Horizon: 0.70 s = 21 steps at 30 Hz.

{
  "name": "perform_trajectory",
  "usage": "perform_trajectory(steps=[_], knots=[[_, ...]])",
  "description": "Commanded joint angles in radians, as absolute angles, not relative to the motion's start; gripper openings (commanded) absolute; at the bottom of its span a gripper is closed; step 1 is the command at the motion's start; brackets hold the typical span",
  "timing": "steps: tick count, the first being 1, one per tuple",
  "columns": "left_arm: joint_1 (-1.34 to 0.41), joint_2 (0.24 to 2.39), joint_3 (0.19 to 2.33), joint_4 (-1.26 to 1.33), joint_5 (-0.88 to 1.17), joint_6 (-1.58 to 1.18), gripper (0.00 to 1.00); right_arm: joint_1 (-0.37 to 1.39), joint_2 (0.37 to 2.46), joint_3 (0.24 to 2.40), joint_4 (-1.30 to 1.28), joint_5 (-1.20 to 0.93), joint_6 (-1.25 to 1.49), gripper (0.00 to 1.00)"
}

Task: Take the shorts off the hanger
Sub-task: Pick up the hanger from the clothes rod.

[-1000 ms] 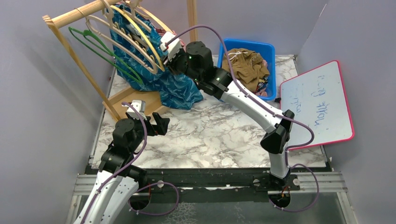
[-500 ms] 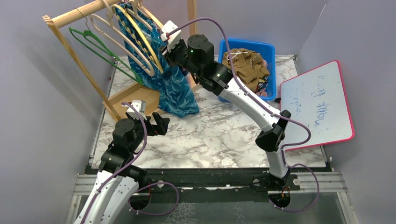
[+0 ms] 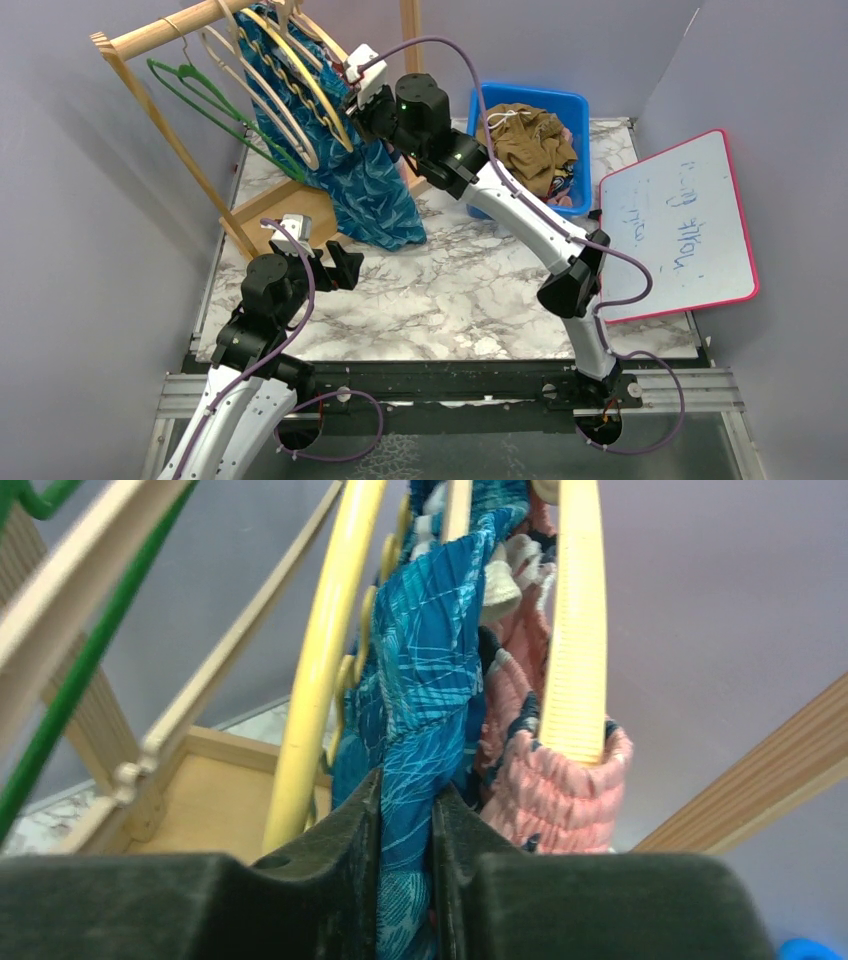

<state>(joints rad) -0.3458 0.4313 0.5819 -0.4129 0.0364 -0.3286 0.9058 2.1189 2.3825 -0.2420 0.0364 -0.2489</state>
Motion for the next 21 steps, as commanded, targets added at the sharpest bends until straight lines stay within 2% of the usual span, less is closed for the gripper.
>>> perform_trajectory(steps=[1,5,7,14,21], knots=[[-0.339,0.423,0.583,-0.403,0.033,-0.325,0.99,0.885,2.142,2.395,-0.259,-0.035,-0.192,0.16],[-0.339,0.425,0.584,-0.403,0.032,-0.325,0.99,0.885,2.122,2.38,-0.222,-0.038,-0.175,0.04],[-0.339,0.427,0.583,-0.402,0.031,-0.325,0.99,0.885,2.099,2.354,-0.177,-0.006,-0.152,0.02],[-0.339,0.434,0.584,-0.402,0.032,-0.325,0.99,0.885,2.002,2.203,0.089,0.081,0.037,0.01],[-0.338,0.43,0.583,-0.402,0.029,-0.327,0.99,0.885,2.018,2.207,0.239,0.126,0.138,0.01]])
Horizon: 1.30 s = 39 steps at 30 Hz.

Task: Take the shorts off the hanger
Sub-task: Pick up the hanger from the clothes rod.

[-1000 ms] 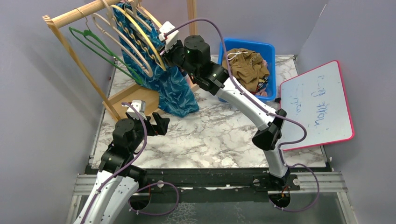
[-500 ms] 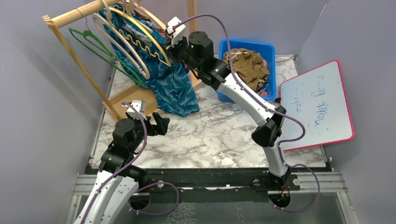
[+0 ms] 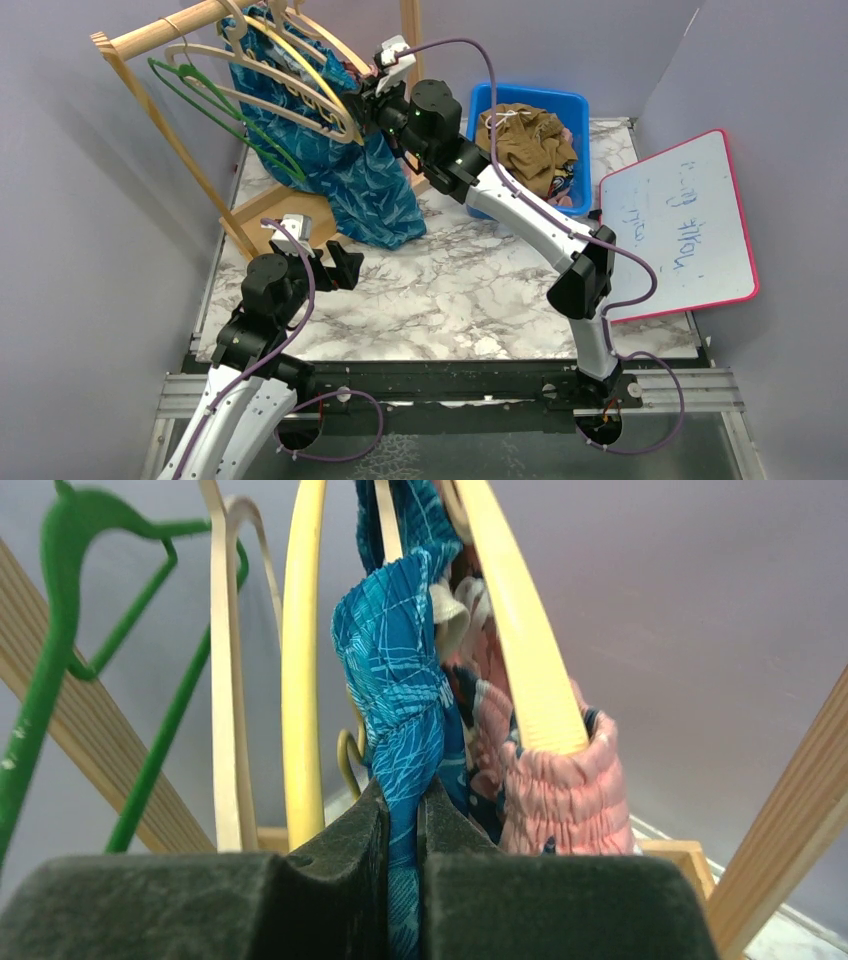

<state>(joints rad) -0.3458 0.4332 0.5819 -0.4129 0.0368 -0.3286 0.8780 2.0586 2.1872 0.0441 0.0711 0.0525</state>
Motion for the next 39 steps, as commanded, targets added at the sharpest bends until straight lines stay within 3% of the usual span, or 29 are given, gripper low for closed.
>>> perform_trajectory(steps=[1,17,39], knots=[[-0.339,0.43,0.583,-0.402,0.029,-0.327,0.99,0.885,2.021,2.214,0.248,0.125,0.15,0.01],[-0.339,0.431,0.583,-0.402,0.03,-0.327,0.99,0.885,1.873,1.946,0.498,0.141,0.232,0.01],[-0.339,0.429,0.583,-0.403,0.029,-0.327,0.99,0.885,1.813,1.918,0.55,0.068,0.244,0.01]])
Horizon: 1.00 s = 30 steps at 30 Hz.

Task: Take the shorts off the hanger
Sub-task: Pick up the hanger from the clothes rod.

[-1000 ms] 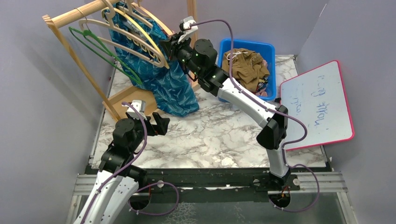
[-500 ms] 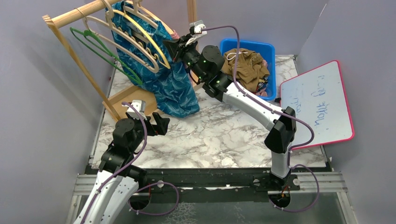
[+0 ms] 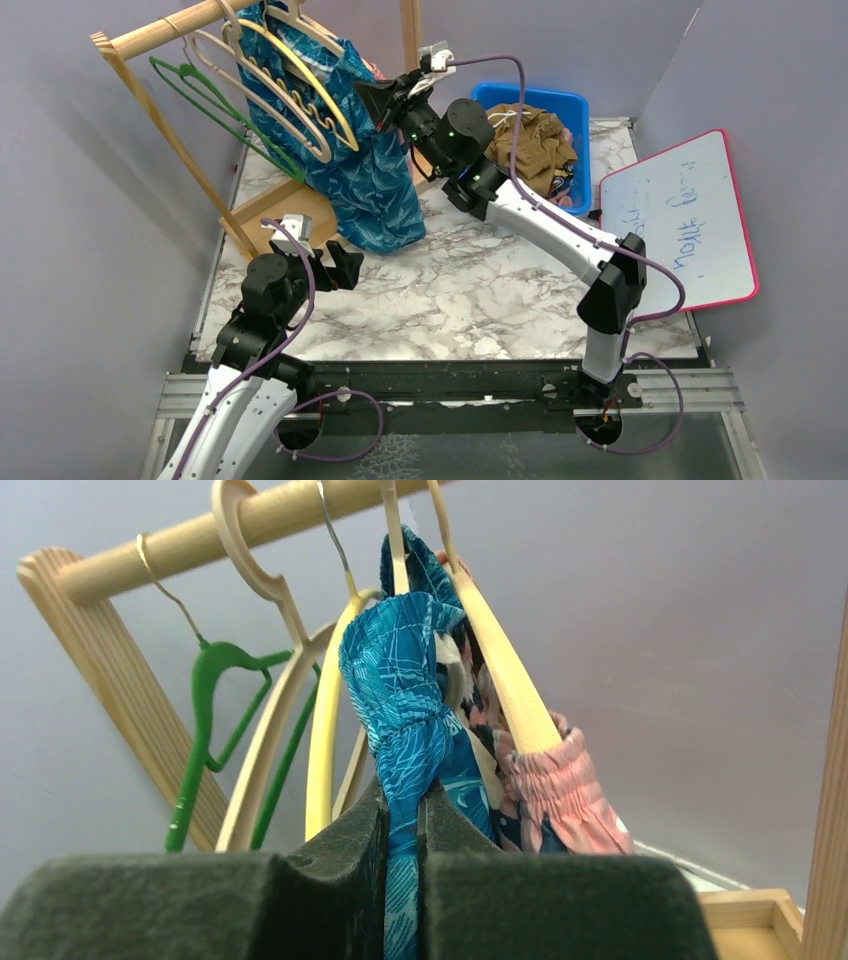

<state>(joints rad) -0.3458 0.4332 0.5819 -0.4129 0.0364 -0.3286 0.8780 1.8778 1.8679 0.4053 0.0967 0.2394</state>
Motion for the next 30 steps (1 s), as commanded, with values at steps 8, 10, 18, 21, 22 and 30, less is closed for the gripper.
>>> perform_trajectory(steps=[8,10,18,21,22,30], knots=[[-0.338,0.408,0.581,-0.406,0.015,-0.327,0.99,0.885,1.692,1.702,0.519,0.092,0.226,0.01],[-0.339,0.409,0.581,-0.405,0.018,-0.327,0.99,0.885,1.632,1.609,0.516,0.075,0.224,0.01],[-0.339,0.418,0.581,-0.405,0.021,-0.328,0.99,0.885,1.393,1.298,0.44,0.019,0.197,0.01],[-0.338,0.416,0.581,-0.405,0.019,-0.328,0.99,0.885,1.307,1.142,0.431,0.02,0.199,0.01],[-0.338,0.417,0.582,-0.405,0.019,-0.328,0.99,0.885,1.282,1.096,0.435,0.023,0.2,0.01],[-0.338,0.427,0.583,-0.405,0.023,-0.328,0.99,0.885,1.084,0.764,0.417,0.049,0.291,0.01]])
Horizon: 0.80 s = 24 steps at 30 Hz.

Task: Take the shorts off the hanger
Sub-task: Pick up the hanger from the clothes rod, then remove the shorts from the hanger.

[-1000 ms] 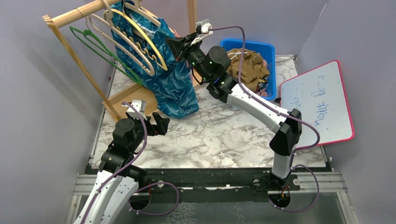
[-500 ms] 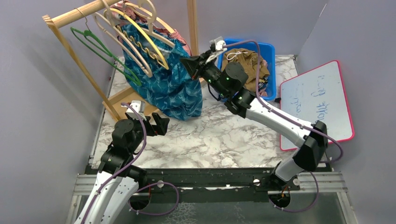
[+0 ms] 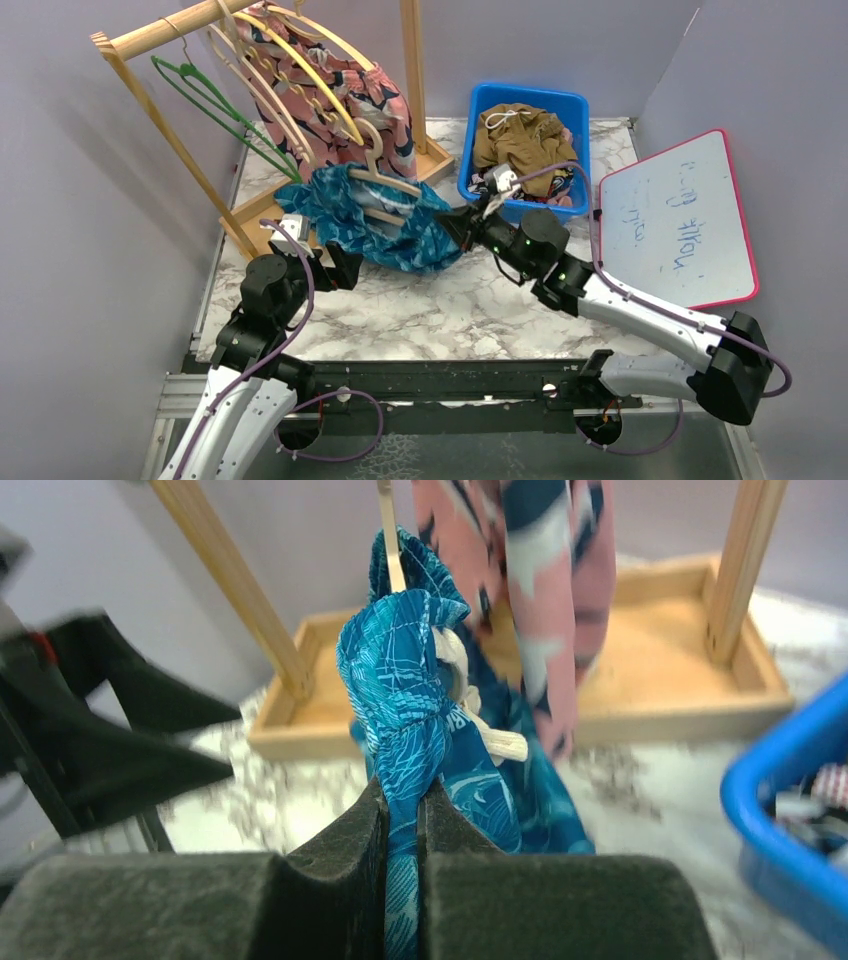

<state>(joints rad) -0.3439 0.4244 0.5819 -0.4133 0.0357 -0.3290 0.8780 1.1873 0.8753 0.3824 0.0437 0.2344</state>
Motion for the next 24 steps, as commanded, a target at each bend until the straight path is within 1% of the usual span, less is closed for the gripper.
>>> perform_trajectory(steps=[1,7,9,13,17,21,24], knots=[[-0.339,0.427,0.583,-0.406,0.022,-0.328,0.99,0.885,1.055,0.726,0.414,0.067,0.307,0.01],[-0.338,0.428,0.583,-0.405,0.024,-0.33,0.99,0.885,0.946,0.582,0.289,0.142,0.377,0.01],[-0.338,0.428,0.585,-0.406,0.023,-0.33,0.99,0.885,0.912,0.54,0.26,0.136,0.41,0.01],[-0.339,0.42,0.588,-0.406,0.026,-0.331,0.99,0.885,0.84,0.464,0.269,0.025,0.417,0.01],[-0.338,0.418,0.592,-0.392,0.057,-0.348,0.99,0.885,0.786,0.432,0.285,-0.115,0.361,0.01],[-0.339,0.422,0.586,-0.358,0.115,-0.388,0.99,0.885,0.804,0.432,0.277,-0.19,0.336,0.01],[-0.339,0.423,0.57,-0.283,0.173,-0.438,0.99,0.885,0.834,0.444,0.274,-0.241,0.328,0.01]])
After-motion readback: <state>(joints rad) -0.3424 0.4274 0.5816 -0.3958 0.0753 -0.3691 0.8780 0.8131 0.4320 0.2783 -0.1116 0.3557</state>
